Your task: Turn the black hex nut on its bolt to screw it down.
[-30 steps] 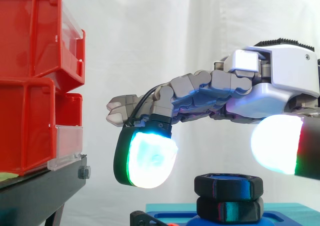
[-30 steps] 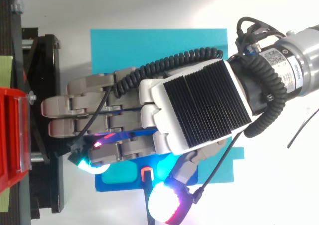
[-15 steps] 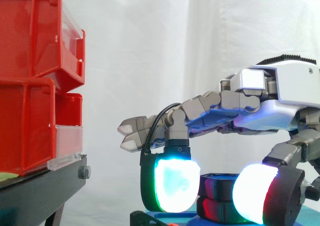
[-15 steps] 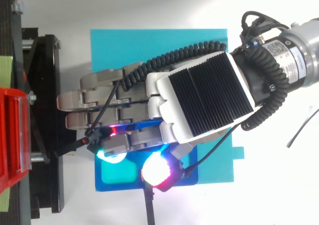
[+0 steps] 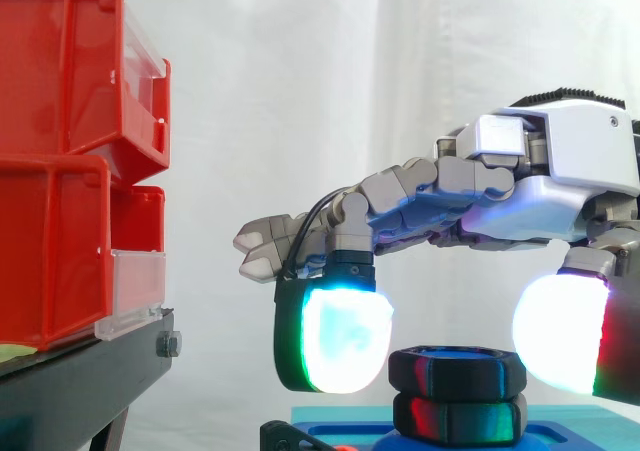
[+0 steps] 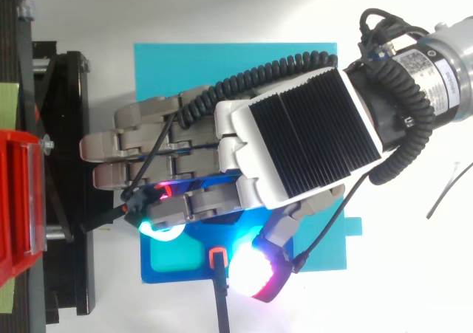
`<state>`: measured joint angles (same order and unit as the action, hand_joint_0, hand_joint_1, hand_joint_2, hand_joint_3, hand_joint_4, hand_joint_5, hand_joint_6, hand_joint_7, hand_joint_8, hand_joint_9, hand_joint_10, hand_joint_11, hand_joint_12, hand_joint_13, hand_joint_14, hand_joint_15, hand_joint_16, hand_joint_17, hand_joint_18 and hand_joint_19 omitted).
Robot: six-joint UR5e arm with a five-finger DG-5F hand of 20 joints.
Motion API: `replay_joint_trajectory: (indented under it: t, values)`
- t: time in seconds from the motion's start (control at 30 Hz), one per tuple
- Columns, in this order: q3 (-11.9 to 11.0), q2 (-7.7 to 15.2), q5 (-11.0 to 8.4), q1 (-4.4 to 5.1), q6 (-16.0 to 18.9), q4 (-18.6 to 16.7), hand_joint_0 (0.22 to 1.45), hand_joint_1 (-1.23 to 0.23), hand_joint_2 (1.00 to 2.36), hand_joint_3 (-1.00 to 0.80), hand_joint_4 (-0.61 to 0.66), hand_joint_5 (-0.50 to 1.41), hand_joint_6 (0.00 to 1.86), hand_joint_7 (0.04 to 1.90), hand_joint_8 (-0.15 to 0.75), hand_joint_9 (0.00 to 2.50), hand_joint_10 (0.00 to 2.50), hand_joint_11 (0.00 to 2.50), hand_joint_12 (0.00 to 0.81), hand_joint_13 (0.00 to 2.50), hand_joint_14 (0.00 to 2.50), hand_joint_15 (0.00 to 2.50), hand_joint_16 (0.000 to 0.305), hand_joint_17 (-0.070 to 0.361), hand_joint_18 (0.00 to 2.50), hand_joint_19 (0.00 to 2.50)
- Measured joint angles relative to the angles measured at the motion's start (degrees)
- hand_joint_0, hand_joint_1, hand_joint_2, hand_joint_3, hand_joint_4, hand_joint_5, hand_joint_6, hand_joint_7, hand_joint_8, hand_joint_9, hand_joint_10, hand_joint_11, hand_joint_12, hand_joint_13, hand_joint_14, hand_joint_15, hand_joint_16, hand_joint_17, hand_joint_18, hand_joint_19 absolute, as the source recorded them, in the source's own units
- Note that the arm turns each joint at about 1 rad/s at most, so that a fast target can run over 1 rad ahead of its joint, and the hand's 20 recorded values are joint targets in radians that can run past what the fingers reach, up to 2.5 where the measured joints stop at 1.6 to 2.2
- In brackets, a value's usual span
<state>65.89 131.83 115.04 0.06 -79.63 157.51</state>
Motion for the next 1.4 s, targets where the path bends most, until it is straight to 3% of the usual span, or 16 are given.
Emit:
replay_joint_trajectory:
  t: [0.07, 0.23, 0.67, 0.87, 1.1, 1.4]
  values:
    - [0.0, 0.0, 0.0, -0.09, 0.0, 0.0, 0.41, -0.66, 1.0, -0.5, 0.21, -0.22, 0.5, 0.85, 0.273, 0.34, 0.0, 0.0, 0.384, 0.18, 0.0, 0.0, 0.06, 0.135, 0.26, 0.04]
    - [0.0, 0.0, 0.07, -0.4, -0.1, 0.3, 0.53, -0.73, 1.0, -0.5, 0.16, -0.22, 0.5, 0.85, 0.231, 0.33, 0.0, 0.01, 0.339, 0.16, 0.0, 0.0, 0.05, 0.113, 0.24, 0.06]
    - [0.0, 0.0, 1.44, -0.75, -0.4, 1.5, 0.46, -0.64, 1.0, -0.5, 0.22, -0.21, 0.5, 0.9, 0.261, 0.36, 0.0, 0.02, 0.363, 0.19, 0.0, 0.0, 0.055, 0.124, 0.27, 0.07]
    - [0.0, 0.0, 1.49, -0.79, -0.4, 2.3, 0.56, -0.69, 1.0, -0.5, 0.21, -0.19, 0.5, 0.98, 0.236, 0.38, 0.0, 0.04, 0.33, 0.21, 0.0, 0.0, 0.048, 0.108, 0.27, 0.09]
    - [0.0, 0.0, 1.54, -1.15, -0.4, 2.3, 0.6, -0.7, 1.01, -0.41, 0.23, -0.18, 0.5, 1.07, 0.233, 0.4, 0.0, 0.06, 0.321, 0.22, 0.0, 0.0, 0.046, 0.103, 0.29, 0.1]
    - [0.0, 0.0, 2.01, -1.42, -0.8, 2.1, 0.6, -0.71, 1.01, -0.43, 0.22, -0.17, 0.5, 1.15, 0.234, 0.4, 0.0, 0.07, 0.321, 0.23, 0.0, 0.0, 0.046, 0.103, 0.28, 0.1]
